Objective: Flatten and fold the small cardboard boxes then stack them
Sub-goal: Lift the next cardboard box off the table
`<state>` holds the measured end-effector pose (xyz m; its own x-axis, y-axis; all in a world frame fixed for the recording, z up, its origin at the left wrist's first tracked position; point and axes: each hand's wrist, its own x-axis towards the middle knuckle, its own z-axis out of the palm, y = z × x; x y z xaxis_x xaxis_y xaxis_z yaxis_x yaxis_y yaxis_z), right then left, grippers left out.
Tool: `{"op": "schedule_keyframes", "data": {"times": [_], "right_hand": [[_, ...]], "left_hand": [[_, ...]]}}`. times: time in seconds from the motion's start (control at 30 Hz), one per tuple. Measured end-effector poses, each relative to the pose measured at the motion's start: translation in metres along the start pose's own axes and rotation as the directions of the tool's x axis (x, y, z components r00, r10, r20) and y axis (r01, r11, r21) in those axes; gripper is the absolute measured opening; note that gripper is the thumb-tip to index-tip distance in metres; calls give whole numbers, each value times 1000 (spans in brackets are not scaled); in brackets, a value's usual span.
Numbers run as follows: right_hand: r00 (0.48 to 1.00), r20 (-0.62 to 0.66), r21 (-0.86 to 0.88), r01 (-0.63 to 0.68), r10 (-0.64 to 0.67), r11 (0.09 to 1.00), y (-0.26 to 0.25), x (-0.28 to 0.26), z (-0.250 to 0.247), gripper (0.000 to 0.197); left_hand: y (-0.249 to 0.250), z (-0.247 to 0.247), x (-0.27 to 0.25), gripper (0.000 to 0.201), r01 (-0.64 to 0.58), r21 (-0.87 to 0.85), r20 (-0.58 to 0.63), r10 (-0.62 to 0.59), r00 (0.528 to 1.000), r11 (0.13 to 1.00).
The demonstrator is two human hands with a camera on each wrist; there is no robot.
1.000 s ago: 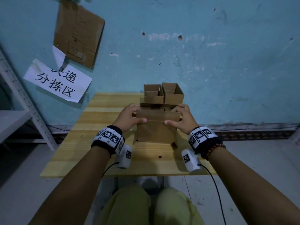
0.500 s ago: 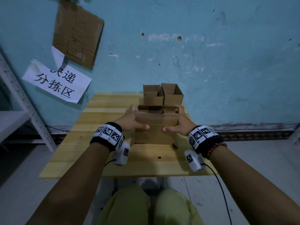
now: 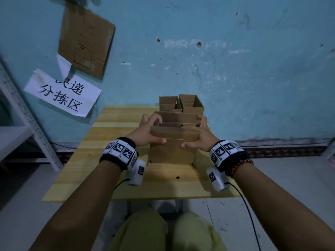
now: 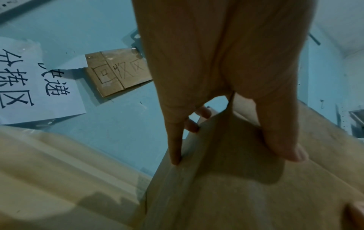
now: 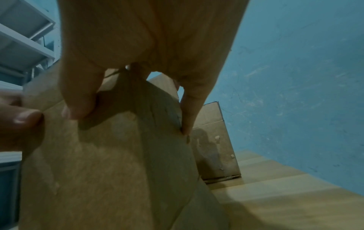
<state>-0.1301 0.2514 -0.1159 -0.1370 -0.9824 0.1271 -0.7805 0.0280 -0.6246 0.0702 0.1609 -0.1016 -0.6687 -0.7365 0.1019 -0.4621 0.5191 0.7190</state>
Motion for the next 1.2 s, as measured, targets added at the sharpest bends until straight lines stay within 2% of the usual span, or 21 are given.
{"op": "schedule_keyframes", "data": {"times": [0.23, 0.4, 0.57, 0.63, 0.73, 0.8, 0.9, 0.97, 1.03, 1.1, 1.2], "right_hand": [[999, -17, 3, -30, 30, 1000, -3, -2, 3, 53], [994, -112, 122, 22, -8, 992, 1, -4, 5, 65], [979, -202, 140, 32, -3, 990, 5, -3, 1, 72], [976, -215, 167, 68, -31, 984, 8, -3, -1, 72], [972, -228, 220, 111, -60, 969, 12, -5, 1, 73], [971, -233, 257, 119, -58, 959, 14, -5, 3, 75], [972, -226, 295, 136, -69, 946, 15, -6, 6, 76], [970, -230, 305, 150, -79, 940, 15, -7, 7, 76], [970, -227, 335, 158, -83, 929, 13, -8, 7, 78], [970, -231, 381, 160, -74, 911, 11, -10, 5, 85], [952, -305, 489, 129, 31, 863, 8, -11, 2, 91]], "left_hand": [[-4, 0, 3, 57, -15, -12, -60, 14, 998, 1000], [-4, -2, 4, 59, -23, -23, -70, 21, 997, 999], [-7, -6, 0, 59, 3, -154, -76, -14, 997, 988], [-5, -7, -5, 75, 14, -157, -78, -27, 997, 987], [0, -7, -11, 115, 75, -162, 35, -71, 997, 984], [-1, -6, -12, 122, 145, -224, 113, -122, 986, 964], [-8, -2, -12, 123, 228, -340, 211, -162, 964, 913], [-13, 3, -11, 121, 230, -319, 214, -166, 962, 920], [-15, 7, -10, 112, 218, -286, 151, -181, 972, 933], [-15, 8, -8, 99, 211, -352, 91, -191, 977, 912], [-15, 2, -6, 76, 211, -556, -6, -258, 966, 804]]}}
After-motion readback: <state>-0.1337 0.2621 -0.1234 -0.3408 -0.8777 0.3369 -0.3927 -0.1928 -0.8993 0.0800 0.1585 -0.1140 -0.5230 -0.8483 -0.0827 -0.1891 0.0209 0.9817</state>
